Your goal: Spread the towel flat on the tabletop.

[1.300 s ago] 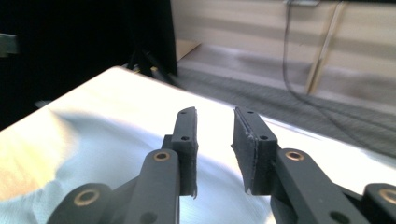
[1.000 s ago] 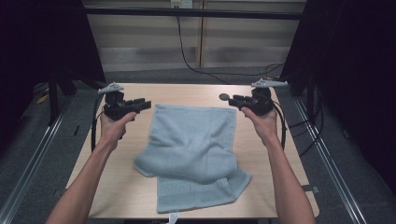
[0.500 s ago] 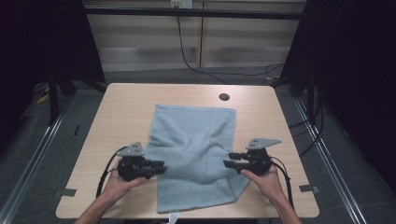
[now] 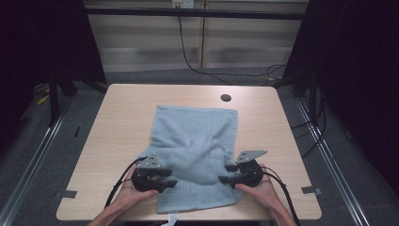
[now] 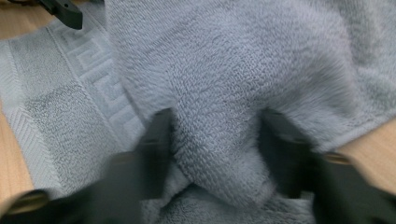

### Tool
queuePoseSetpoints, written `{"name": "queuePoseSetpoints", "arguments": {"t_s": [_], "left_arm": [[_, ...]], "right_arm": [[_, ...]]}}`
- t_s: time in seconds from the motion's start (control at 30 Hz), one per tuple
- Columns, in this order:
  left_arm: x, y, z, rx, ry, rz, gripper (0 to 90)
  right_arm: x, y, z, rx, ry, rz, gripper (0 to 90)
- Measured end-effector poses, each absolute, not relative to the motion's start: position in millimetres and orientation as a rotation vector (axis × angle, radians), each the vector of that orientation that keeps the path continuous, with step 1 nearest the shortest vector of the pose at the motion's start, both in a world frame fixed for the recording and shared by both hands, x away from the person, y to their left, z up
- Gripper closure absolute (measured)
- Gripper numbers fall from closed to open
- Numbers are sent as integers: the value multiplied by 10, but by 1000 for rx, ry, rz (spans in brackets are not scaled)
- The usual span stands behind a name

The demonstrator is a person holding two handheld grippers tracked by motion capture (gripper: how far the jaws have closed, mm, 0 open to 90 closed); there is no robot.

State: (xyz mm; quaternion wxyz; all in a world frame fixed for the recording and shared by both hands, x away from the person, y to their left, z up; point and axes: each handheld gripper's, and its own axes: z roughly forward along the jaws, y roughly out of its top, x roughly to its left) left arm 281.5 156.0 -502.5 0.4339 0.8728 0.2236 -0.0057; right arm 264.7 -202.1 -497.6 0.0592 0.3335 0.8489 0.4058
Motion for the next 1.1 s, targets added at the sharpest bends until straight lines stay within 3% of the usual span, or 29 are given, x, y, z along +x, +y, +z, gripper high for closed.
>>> {"name": "queuePoseSetpoints", "arguments": {"t_s": [0.03,0.07,0.1,0.17,0.43,0.6,0.63,0.67,0.73,0.97,1.1], "left_arm": [[2793,1553,-5018,2176,541,-26,515],[2793,1553,-5018,2176,541,-26,548],[2766,1547,-5007,2173,527,-38,561],[2694,1481,-4995,2193,460,-55,596],[2656,1381,-5050,2217,443,16,500],[2590,1392,-5057,2232,394,77,550],[2580,1402,-5049,2238,391,78,599],[2574,1420,-5048,2241,374,76,744],[2568,1467,-5046,2240,373,2,845],[2450,1620,-5008,2262,358,-133,857],[2452,1744,-4975,2205,375,-190,856]], "right_arm": [[2642,-2029,-4950,1005,2554,1248,626],[2642,-2029,-4950,1005,2554,1248,626],[2645,-2068,-4890,1025,2507,1310,711],[2660,-2107,-4822,1041,2467,1362,712],[2847,-2161,-4520,1045,2346,1470,849],[3050,-2117,-4379,1038,2310,1493,854],[3106,-2109,-4342,1042,2292,1505,854],[3210,-2103,-4278,1054,2263,1522,853],[3306,-2093,-4243,1061,2252,1519,853],[3608,-2133,-4358,1187,2179,1491,840],[3681,-2186,-4537,1259,2205,1372,768]]}}
